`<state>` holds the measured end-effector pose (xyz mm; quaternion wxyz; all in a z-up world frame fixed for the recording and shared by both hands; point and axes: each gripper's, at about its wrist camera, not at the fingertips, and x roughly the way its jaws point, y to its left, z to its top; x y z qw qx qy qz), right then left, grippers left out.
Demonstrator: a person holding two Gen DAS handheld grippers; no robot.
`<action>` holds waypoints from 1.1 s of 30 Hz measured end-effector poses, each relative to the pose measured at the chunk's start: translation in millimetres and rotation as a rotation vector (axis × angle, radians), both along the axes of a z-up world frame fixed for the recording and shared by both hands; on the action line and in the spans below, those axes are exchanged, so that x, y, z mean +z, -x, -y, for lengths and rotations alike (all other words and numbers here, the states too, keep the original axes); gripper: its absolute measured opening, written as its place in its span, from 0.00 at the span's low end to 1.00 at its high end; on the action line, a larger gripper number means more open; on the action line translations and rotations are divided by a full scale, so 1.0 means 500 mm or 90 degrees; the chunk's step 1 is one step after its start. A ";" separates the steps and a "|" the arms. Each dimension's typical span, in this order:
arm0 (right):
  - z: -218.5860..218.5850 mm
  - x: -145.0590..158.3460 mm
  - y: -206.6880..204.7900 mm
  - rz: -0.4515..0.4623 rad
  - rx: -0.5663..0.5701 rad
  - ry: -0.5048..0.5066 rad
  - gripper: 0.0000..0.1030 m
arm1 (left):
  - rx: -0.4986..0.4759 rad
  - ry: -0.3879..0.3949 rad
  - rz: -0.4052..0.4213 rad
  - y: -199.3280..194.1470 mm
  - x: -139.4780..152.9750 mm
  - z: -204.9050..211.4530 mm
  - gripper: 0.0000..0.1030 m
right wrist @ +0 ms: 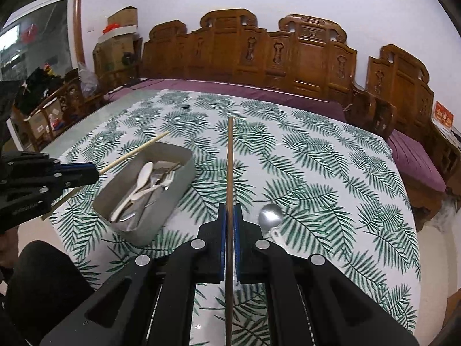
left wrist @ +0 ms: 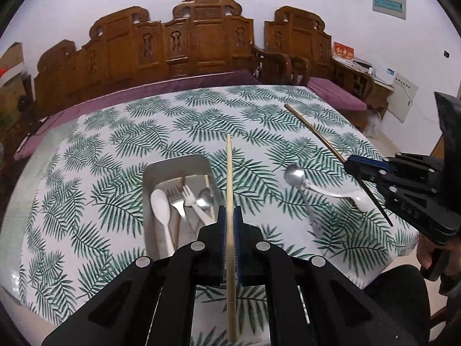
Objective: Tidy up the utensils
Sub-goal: 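Carry the chopstick into the tray and open the left tool while the right tool carries its chopstick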
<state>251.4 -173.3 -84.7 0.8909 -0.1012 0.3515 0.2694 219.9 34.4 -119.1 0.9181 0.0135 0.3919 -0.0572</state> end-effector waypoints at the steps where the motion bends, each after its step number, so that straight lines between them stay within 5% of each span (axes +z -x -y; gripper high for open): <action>1: -0.005 -0.002 0.001 -0.002 0.004 -0.002 0.06 | 0.003 0.001 -0.003 -0.007 -0.006 -0.007 0.04; 17: -0.038 -0.079 -0.009 -0.054 0.030 -0.002 0.06 | 0.050 0.016 -0.085 -0.130 -0.132 -0.085 0.04; 33: -0.054 -0.098 -0.012 -0.068 0.037 0.005 0.06 | 0.065 0.031 -0.119 -0.167 -0.156 -0.101 0.05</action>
